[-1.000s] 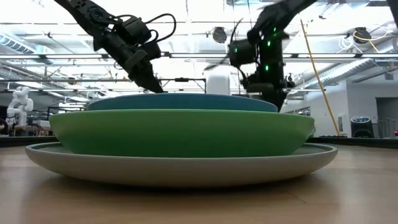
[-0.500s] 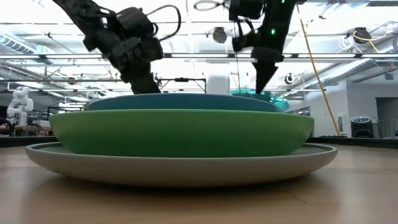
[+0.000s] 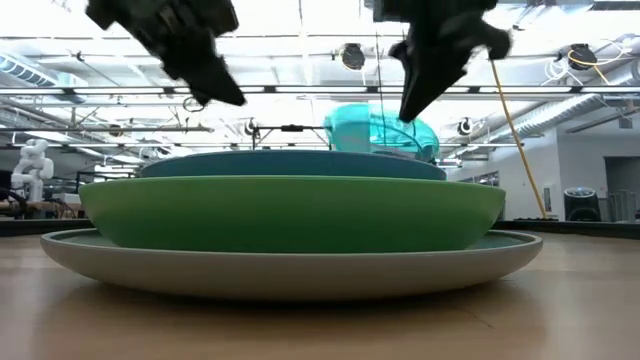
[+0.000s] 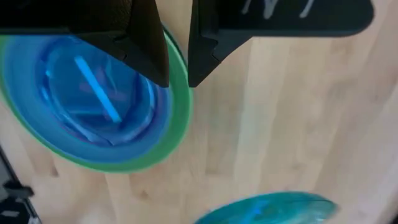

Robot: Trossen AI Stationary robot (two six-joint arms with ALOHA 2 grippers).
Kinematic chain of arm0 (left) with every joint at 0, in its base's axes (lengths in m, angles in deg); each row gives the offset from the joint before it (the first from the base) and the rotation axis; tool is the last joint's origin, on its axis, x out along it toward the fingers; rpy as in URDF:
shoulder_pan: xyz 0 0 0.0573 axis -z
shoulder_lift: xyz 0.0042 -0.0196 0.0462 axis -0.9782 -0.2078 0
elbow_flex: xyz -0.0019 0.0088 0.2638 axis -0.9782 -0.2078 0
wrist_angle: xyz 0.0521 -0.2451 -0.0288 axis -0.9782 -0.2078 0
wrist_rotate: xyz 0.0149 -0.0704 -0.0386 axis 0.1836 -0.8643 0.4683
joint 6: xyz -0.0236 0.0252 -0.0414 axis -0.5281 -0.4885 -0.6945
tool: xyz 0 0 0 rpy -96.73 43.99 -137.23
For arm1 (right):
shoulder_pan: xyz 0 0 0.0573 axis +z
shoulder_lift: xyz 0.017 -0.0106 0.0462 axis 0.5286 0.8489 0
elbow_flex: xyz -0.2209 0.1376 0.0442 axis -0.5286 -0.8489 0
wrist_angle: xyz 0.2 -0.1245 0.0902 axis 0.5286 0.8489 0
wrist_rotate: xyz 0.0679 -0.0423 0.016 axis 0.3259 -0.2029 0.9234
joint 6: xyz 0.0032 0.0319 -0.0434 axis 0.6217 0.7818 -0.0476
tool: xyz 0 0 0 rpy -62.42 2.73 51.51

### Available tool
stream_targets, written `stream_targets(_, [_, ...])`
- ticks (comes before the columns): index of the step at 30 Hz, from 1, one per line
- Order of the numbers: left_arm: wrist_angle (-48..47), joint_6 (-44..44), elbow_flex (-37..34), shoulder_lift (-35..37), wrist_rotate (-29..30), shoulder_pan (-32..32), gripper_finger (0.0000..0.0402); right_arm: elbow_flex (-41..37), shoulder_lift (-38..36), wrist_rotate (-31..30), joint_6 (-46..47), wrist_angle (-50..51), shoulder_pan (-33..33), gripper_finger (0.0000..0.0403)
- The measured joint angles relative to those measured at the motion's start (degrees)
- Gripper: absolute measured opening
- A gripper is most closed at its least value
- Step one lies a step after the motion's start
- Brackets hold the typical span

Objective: Stack plastic plates
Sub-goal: Stack the small blue plate on top of the bottom small blue plate

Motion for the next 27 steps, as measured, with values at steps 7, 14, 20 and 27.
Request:
stream_targets(7, [-1.6, -4.5, 0.0, 5.3, 4.0, 7.7, 0.0065, 0.0, 0.1, 6.0, -10.1, -5.7, 9.1, 0.0000])
stream_targets(14, [-3.9, -7.2, 0.0, 6.1, 7.9, 17.9, 0.0065, 0.0, 0.3, 6.0, -22.9, -12.2, 17.7, 0.0000])
stream_targets(20, [-6.8, -2.3, 0.0, 6.4, 8.0, 24.1, 0.0065, 0.0, 3.4, 6.3, -25.4, -17.5, 20.6, 0.0000])
stream_targets(27, [-6.8, -1.5, 0.0, 6.5, 8.4, 26.9, 0.0065, 0.0, 11.1, 7.3, -31.5, -20.6, 20.2, 0.0000])
